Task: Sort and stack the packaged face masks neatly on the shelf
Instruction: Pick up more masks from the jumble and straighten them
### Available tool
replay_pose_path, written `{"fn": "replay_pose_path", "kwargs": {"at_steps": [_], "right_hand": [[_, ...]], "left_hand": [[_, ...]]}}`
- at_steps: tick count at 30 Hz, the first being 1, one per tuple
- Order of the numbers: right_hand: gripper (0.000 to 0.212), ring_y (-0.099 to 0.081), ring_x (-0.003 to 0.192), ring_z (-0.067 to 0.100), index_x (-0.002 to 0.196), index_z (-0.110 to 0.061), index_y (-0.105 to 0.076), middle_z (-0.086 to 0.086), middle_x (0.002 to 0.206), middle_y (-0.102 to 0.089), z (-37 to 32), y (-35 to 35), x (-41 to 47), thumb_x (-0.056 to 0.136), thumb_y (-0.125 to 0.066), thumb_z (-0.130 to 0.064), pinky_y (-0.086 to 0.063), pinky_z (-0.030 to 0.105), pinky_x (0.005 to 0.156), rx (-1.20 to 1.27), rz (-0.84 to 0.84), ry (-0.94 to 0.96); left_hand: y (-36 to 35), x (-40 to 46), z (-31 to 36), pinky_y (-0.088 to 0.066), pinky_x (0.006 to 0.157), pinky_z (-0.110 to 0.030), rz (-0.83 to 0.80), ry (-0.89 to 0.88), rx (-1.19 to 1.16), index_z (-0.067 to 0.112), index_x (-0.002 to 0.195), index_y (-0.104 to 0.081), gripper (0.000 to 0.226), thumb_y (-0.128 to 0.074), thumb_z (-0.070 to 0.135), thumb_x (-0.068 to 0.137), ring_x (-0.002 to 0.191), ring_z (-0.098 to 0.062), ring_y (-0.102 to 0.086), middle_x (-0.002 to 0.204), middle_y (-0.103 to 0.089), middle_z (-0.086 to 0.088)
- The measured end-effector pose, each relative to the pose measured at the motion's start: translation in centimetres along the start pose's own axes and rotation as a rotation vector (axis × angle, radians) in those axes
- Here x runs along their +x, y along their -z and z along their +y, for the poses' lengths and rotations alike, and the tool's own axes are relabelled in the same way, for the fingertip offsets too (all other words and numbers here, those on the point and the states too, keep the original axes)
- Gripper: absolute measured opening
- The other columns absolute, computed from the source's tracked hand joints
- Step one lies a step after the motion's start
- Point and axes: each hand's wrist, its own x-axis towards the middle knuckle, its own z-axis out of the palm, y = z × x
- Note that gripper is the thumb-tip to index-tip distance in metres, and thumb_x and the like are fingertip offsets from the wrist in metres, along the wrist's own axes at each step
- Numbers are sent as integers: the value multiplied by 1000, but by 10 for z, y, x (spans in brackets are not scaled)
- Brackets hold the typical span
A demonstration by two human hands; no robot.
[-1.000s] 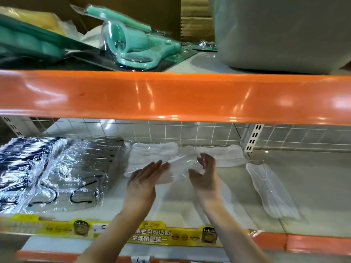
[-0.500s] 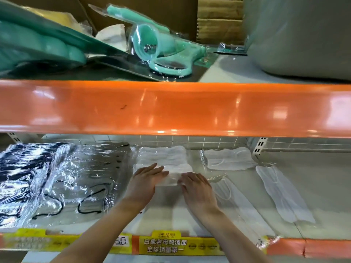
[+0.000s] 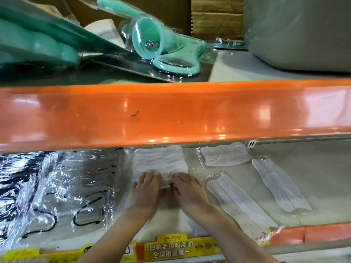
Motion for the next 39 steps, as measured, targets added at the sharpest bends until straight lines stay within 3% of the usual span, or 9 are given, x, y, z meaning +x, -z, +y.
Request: {"fn": "replay_pose_path", "kwargs": {"at_steps": [5, 11, 16, 21, 24, 27, 30, 35, 39], "right_hand": [[62, -49, 123, 19, 119, -17, -61, -2, 131, -56, -6, -3, 0, 84, -17, -43, -34, 35, 104, 11, -27, 30], [67, -47, 125, 20, 121, -14, -61, 0, 133, -55, 2, -5, -1, 86, -14, -47, -30, 31, 106, 93, -51, 57], [62, -46, 127, 21, 124, -14, -60, 1, 134, -54, 10, 13, -5, 82, -20, -40, -34, 33, 106, 136, -4, 37], [35, -53, 118, 23, 113, -15, -65, 0, 124, -59, 38, 37, -18, 88, -43, -24, -41, 34, 98, 64, 169, -106], [37, -38, 128, 18, 131, -20, -51, -4, 136, -46, 64, 49, -32, 94, -46, -21, -29, 29, 102, 4, 98, -198], [38, -35, 127, 19, 133, -22, -45, -3, 136, -42, 82, 56, -49, 95, -44, -27, -30, 29, 99, -38, 88, -333], [42, -37, 125, 22, 134, -21, -39, 1, 134, -41, 97, 61, -62, 95, -43, -35, -33, 33, 98, -104, 40, -464], [54, -37, 124, 25, 135, -20, -34, 3, 133, -39, 112, 66, -71, 92, -46, -52, -33, 37, 97, -156, 19, -566], [60, -36, 123, 25, 134, -21, -32, 3, 132, -39, 116, 64, -69, 89, -50, -57, -33, 35, 97, -124, 26, -588]], "left_hand": [[-2, 0, -7, -28, 111, -41, 4, -3, 21, 26, 146, -27, 52, -36, 46, 98, 145, -23, -16, 158, -17, 1], [2, 2, -2, -27, 110, -40, -36, 13, 54, 22, 146, -28, 62, -30, 58, 95, 144, -24, -19, 156, -22, -3], [2, 1, 23, -54, 63, -39, 103, -77, -52, 15, 101, -69, 47, -39, 42, 78, 89, -27, -68, 96, -70, -3], [1, -10, 75, -34, 98, -32, 72, -174, -163, 26, 135, -47, 55, -17, 40, 92, 127, -18, -43, 135, -50, 7], [-12, -9, 103, -31, 98, -28, 78, -219, -199, 28, 138, -41, 40, -33, 31, 98, 128, -14, -39, 138, -46, 10], [-16, -13, 123, -49, 75, -27, 70, -277, -322, 23, 111, -60, 33, -43, 28, 84, 96, -18, -63, 104, -66, 7], [-25, -13, 141, -50, 56, -24, 121, -291, -395, 16, 95, -66, 29, -45, 25, 77, 70, -21, -64, 79, -67, 3], [-21, -19, 168, -42, 87, -32, 90, -157, -520, 13, 132, -50, 38, -46, 12, 93, 112, -26, -53, 123, -53, -8], [-20, -23, 178, -39, 89, -26, 110, -118, -686, 13, 133, -48, 41, -45, 7, 92, 113, -22, -53, 131, -49, -5]]}}
